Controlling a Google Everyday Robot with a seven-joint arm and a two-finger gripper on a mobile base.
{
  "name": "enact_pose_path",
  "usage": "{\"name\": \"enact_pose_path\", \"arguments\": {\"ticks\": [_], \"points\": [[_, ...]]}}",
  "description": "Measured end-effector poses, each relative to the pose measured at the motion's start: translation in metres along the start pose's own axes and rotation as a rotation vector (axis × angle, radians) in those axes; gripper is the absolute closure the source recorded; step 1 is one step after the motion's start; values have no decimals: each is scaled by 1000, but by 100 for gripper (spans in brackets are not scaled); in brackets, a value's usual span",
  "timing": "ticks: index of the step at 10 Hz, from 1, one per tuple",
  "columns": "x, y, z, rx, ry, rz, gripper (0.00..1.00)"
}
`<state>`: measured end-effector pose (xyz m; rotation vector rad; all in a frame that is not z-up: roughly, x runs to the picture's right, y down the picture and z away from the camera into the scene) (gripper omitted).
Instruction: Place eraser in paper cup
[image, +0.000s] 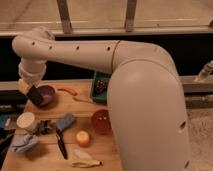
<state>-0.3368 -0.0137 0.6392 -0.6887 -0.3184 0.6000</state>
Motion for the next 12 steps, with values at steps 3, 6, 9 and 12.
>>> {"name": "enact_pose_path", "arguments": {"ticks": [3, 6, 9, 12], "points": [[0, 2, 2, -6, 3, -2, 100], [-4, 12, 33, -94, 13, -23, 100], [-11, 37, 83, -198, 10, -62, 100], [-22, 60, 98, -272, -2, -111, 100]]}}
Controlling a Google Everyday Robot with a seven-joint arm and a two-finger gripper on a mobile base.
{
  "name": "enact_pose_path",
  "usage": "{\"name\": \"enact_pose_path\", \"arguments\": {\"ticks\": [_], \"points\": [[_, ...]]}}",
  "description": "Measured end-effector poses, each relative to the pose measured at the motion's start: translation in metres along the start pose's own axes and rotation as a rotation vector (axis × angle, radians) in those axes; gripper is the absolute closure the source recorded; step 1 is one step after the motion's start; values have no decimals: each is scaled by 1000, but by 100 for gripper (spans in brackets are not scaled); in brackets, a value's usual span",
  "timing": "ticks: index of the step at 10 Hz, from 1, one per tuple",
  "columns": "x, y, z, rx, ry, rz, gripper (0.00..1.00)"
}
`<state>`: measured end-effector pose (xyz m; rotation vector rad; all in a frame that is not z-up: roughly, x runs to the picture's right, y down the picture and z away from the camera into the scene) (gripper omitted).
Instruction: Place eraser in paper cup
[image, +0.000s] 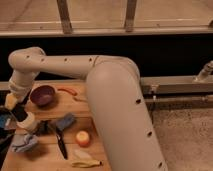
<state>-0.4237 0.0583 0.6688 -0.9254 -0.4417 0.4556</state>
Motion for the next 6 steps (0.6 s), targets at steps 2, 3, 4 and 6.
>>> {"name": "enact_pose_path", "arguments": {"ticks": [2, 3, 4, 6], "points": [[-4, 7, 8, -21, 8, -21, 100], [-3, 6, 10, -26, 10, -22, 100], [-1, 4, 11, -29, 12, -23, 100], [6, -5, 10, -23, 22, -15, 86]]}}
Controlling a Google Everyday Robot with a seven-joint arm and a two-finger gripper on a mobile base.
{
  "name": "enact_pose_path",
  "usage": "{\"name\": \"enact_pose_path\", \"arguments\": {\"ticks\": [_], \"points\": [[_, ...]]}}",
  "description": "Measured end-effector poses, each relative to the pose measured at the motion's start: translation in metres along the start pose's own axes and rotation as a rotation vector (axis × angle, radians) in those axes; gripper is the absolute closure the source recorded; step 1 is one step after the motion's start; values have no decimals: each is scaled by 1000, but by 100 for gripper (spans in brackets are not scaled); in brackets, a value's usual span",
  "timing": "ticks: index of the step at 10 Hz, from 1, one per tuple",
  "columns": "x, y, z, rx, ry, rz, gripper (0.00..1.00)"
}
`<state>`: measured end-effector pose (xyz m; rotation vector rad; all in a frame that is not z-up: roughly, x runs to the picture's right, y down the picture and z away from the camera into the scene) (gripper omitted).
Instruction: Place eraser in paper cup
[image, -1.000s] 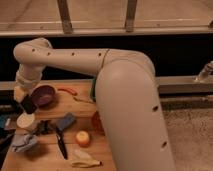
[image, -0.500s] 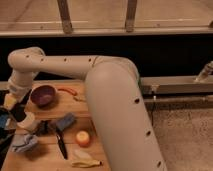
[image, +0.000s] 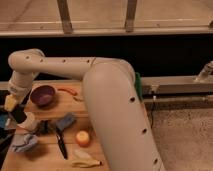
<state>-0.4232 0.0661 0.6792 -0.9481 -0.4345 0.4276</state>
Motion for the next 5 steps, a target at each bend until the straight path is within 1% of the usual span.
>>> {"name": "enact_pose_path", "arguments": {"ticks": [2, 4, 5], "points": [[7, -9, -1, 5, 2, 12, 65], [10, -13, 5, 0, 5, 15, 45], [12, -15, 8, -2, 5, 18, 37]]}}
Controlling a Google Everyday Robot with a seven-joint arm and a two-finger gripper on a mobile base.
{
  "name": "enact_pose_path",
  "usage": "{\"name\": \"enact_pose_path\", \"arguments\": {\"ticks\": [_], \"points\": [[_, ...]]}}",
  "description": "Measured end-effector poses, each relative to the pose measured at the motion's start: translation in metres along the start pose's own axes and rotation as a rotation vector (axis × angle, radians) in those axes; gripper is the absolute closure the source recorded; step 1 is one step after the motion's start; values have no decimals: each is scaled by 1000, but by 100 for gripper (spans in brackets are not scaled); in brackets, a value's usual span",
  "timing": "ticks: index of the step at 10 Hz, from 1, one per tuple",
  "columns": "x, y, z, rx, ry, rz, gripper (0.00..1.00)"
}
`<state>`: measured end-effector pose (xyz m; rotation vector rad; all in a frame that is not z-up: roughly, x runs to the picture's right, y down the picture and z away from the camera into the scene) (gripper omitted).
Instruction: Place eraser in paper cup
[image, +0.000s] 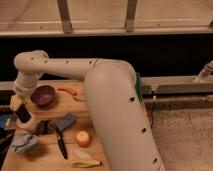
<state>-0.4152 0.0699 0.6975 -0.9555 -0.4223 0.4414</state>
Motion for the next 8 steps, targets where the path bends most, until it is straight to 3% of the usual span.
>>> {"name": "enact_pose_path", "arguments": {"ticks": [1, 2, 8], "points": [[2, -3, 2, 1, 0, 3, 25], [4, -4, 3, 9, 4, -2, 21], [3, 0, 1, 24, 4, -15, 20]]}}
